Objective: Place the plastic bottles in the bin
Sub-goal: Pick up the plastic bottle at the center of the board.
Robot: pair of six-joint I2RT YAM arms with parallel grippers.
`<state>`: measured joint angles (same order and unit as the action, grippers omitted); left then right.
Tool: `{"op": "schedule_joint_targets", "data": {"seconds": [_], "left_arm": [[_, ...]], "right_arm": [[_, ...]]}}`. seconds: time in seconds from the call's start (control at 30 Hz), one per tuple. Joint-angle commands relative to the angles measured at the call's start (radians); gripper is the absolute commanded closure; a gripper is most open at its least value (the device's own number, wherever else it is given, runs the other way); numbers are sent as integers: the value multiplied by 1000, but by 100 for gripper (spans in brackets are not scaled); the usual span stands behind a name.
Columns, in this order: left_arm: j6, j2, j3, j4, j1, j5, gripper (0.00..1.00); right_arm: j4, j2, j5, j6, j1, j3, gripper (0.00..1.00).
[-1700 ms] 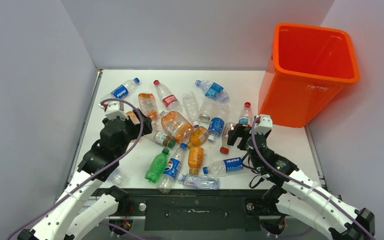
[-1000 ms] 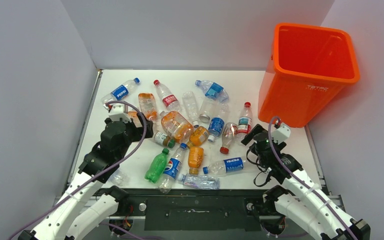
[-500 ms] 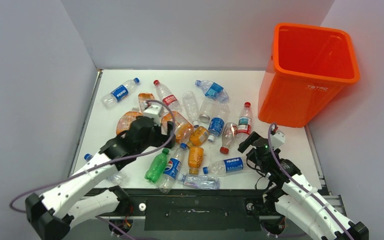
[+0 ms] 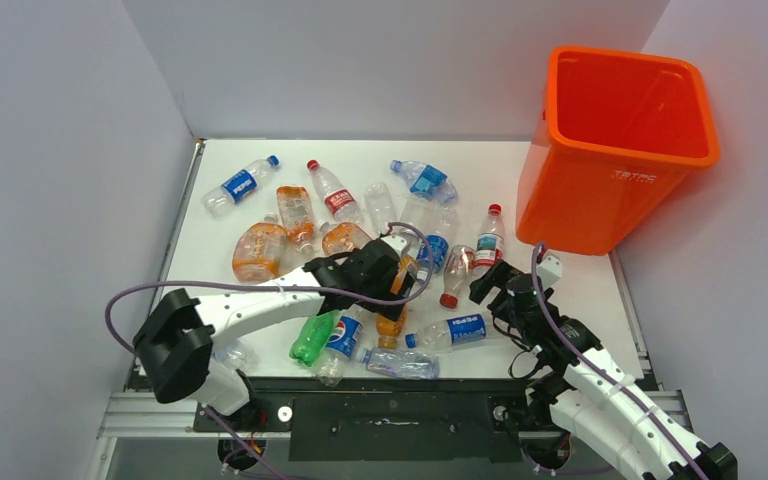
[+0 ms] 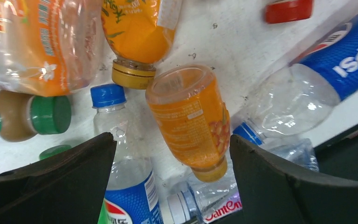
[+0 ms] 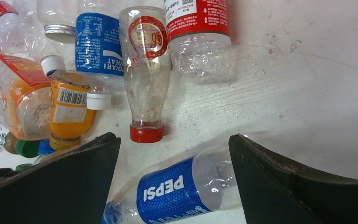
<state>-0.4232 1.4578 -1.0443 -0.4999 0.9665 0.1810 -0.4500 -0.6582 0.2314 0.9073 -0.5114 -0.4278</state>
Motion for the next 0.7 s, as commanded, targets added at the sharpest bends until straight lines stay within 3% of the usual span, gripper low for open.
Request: {"op": "schedule_joint_targets", "data": {"seconds": [0.0, 0.33, 0.5, 0.6, 0.67], "left_arm": [[-20, 77, -33, 57, 2, -12, 10], [-25, 207, -72, 95, 2, -57, 20], [-34, 216, -64, 123, 2, -75, 35], [-34, 208, -58, 132, 2, -92, 40], [-35, 194, -51, 138, 2, -100, 51]], "right_arm": [[61, -9, -27, -51, -4, -24, 10], [94, -22, -98, -103, -7, -56, 10], [95, -22, -121, -132, -6, -66, 10], [103, -22, -144, -157, -6, -78, 10], [112, -21, -164, -179, -8, -89, 10]]}}
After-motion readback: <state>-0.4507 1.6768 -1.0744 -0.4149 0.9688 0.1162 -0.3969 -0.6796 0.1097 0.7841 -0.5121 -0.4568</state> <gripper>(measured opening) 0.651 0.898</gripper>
